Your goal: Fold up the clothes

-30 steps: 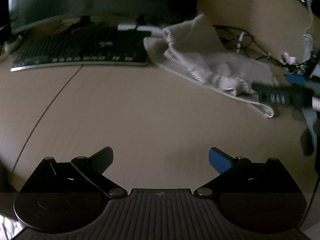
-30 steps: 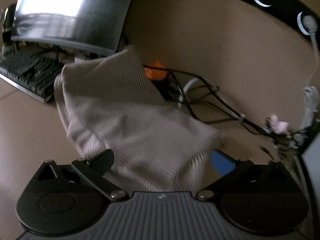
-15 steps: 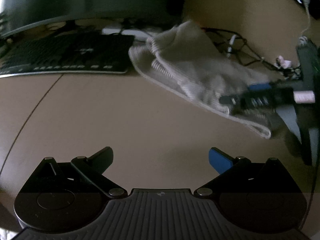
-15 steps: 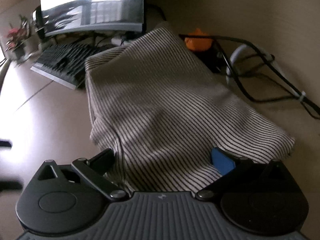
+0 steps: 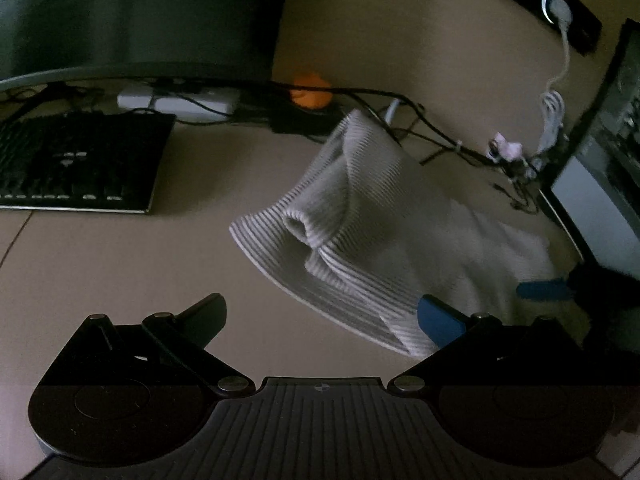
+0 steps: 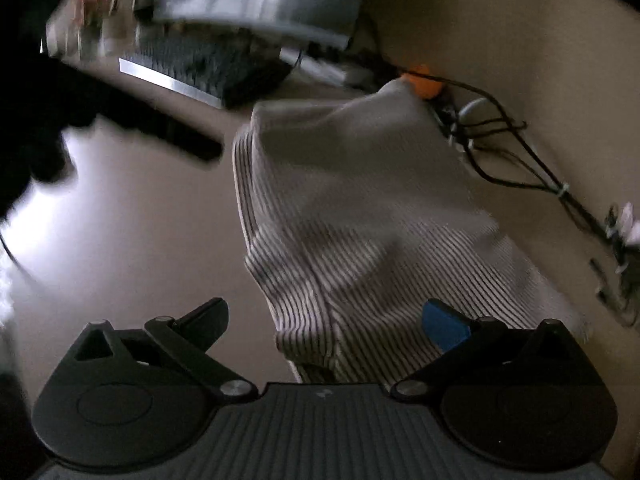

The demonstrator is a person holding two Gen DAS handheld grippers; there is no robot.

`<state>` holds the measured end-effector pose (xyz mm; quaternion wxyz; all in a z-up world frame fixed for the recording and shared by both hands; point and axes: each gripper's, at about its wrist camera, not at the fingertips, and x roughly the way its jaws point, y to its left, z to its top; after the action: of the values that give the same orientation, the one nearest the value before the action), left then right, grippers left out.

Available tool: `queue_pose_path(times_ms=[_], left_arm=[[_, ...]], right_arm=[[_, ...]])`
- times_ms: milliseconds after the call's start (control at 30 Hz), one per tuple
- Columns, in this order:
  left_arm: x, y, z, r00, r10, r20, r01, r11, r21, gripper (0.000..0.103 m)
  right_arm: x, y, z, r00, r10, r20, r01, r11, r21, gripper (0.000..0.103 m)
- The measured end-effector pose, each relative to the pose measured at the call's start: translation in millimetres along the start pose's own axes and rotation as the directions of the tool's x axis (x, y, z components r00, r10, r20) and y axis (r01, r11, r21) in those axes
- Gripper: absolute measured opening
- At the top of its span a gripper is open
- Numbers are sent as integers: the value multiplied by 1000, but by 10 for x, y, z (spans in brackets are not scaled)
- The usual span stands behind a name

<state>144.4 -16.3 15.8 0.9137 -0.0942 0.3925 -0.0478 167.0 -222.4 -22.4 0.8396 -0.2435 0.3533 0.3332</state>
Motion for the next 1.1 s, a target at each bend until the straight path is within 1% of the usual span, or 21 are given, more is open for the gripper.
queue_pose_path(times_ms=[33, 100, 167, 233, 300, 367, 467, 500, 567, 633, 667, 700, 733, 800, 833, 867, 933, 1000, 1033, 1067, 1100], left_arm=[[-13, 13, -5, 1000, 7, 1, -7, 1000, 6, 103], [-40, 29, -16, 1000, 15, 3, -15, 1000, 20, 103], [-63, 33, -18, 1000, 16, 4, -16, 999, 34, 103], [-60, 19, -3, 1000, 2, 5, -3, 999, 48, 103], [-9, -18, 27, 1000, -25, 1, 25, 997, 67, 103], [82, -94, 69, 998, -58, -15, 59, 994, 97, 103], [274, -250, 134, 989, -137, -51, 143, 977, 159, 103], [352, -298, 152, 985, -161, -63, 170, 968, 184, 103], [514, -364, 192, 980, -186, -77, 199, 953, 227, 103], [684, -387, 238, 978, -192, -84, 208, 945, 251, 103], [737, -379, 258, 975, -200, -93, 218, 945, 242, 103], [786, -369, 277, 972, -210, -103, 228, 946, 231, 103], [836, -359, 296, 969, -219, -113, 239, 946, 220, 103], [905, -341, 335, 964, -231, -130, 254, 947, 198, 103], [914, -339, 353, 962, -237, -135, 260, 947, 190, 103], [929, -334, 363, 961, -238, -138, 261, 949, 179, 103], [963, -323, 381, 960, -239, -144, 260, 953, 156, 103], [994, -333, 392, 963, -227, -144, 247, 958, 143, 103], [1000, -346, 388, 965, -221, -141, 241, 959, 148, 103], [1004, -359, 383, 967, -215, -136, 235, 960, 154, 103], [1000, -379, 369, 969, -207, -133, 228, 959, 168, 103]], right_arm=[[64, 59, -1, 999, -48, -12, 47, 998, -35, 103], [127, 48, 43, 987, -162, 11, 163, 985, -55, 103], [69, -137, 145, 966, -255, 39, 255, 967, 18, 103], [-15, -349, 235, 932, -356, 69, 347, 931, 108, 103], [8, -537, 278, 915, -399, 54, 388, 910, 144, 103], [102, -642, 248, 924, -382, 18, 375, 915, 148, 103], [235, -732, 178, 943, -332, -27, 331, 927, 175, 103], [226, -757, 152, 947, -321, -21, 318, 926, 204, 103], [203, -821, 127, 953, -301, -17, 296, 923, 244, 103], [157, -840, 141, 948, -320, -5, 311, 919, 244, 103], [144, -847, 196, 928, -373, 13, 363, 908, 209, 103], [112, -902, 282, 858, -510, 59, 494, 852, 170, 103], [76, -965, 368, 772, -626, 108, 610, 778, 147, 103], [-75, -1233, 555, 659, -741, 129, 693, 665, 279, 103], [-149, -1363, 643, 604, -786, 130, 717, 607, 342, 103], [-200, -1453, 681, 625, -771, 120, 689, 617, 380, 103], [-238, -1528, 695, 710, -695, 114, 610, 687, 395, 103], [-267, -1509, 622, 793, -599, 110, 513, 755, 408, 103], [-280, -1457, 555, 845, -522, 117, 438, 800, 409, 103], [-293, -1404, 487, 889, -441, 125, 358, 839, 410, 103], [-306, -1350, 420, 924, -358, 133, 279, 870, 406, 103]])
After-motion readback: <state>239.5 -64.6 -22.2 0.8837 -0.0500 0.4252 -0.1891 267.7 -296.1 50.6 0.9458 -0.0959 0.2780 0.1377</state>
